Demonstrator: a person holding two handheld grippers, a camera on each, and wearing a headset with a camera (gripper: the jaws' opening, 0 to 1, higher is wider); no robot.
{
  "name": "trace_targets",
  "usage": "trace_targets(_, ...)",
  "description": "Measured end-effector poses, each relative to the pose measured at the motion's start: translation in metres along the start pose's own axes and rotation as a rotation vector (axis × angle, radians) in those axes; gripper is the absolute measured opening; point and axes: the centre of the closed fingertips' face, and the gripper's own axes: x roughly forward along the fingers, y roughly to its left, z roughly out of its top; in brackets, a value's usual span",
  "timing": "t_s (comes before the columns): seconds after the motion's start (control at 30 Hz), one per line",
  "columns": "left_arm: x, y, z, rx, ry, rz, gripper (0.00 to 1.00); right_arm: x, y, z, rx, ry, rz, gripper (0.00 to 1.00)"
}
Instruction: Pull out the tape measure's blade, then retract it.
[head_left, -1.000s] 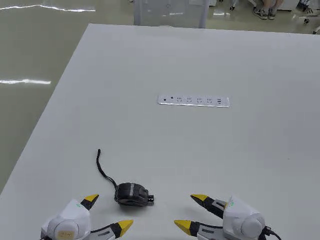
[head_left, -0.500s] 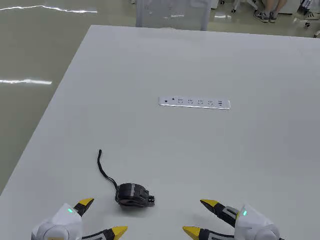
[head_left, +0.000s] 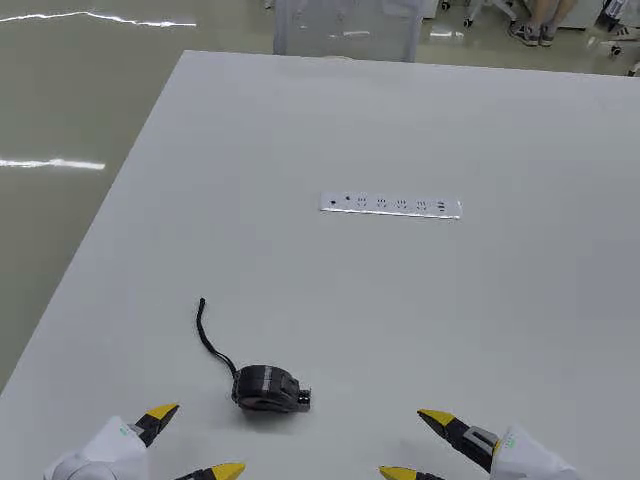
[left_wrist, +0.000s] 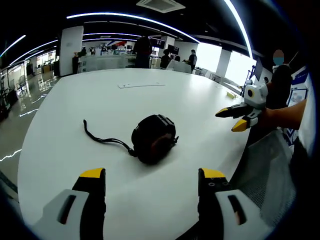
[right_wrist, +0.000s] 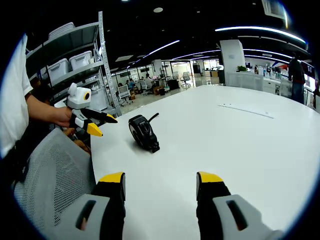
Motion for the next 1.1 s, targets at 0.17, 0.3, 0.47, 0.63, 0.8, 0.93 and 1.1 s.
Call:
trace_targets(0.17,-0.005,-0.001,-0.006,-0.005,0.004,-0.004,0.74,-0.008,0.000,-0.001,0.007,-0.003,-0.012,0.58)
trace_targets(0.3,-0.010,0.001,-0.007,-0.019,0.000,-0.004,0.74,-0.013,0.001,-0.001,0.007,-0.002,-0.018,0.58)
trace_targets(0.47,-0.017,0.001,-0.008,-0.008,0.000,-0.007,0.74,-0.020,0.001,-0.003,0.004,0.002,-0.028,0.58)
trace_targets(0.63,-0.023,0.002,-0.011,-0.006,0.002,-0.016,0.75,-0.027,-0.001,-0.005,-0.002,0.008,-0.040,0.59)
trace_targets(0.8,-0.029,0.003,-0.014,-0.009,0.002,-0.026,0.75,-0.034,-0.002,-0.008,0.003,0.011,-0.052,0.59)
trace_targets(0.93,-0.033,0.000,-0.015,-0.005,0.006,-0.040,0.75,-0.040,-0.002,-0.010,-0.001,0.017,-0.059,0.60)
trace_targets(1.1,-0.038,-0.002,-0.018,-0.005,0.010,-0.051,0.75,-0.047,-0.003,-0.015,0.008,0.016,-0.073,0.61)
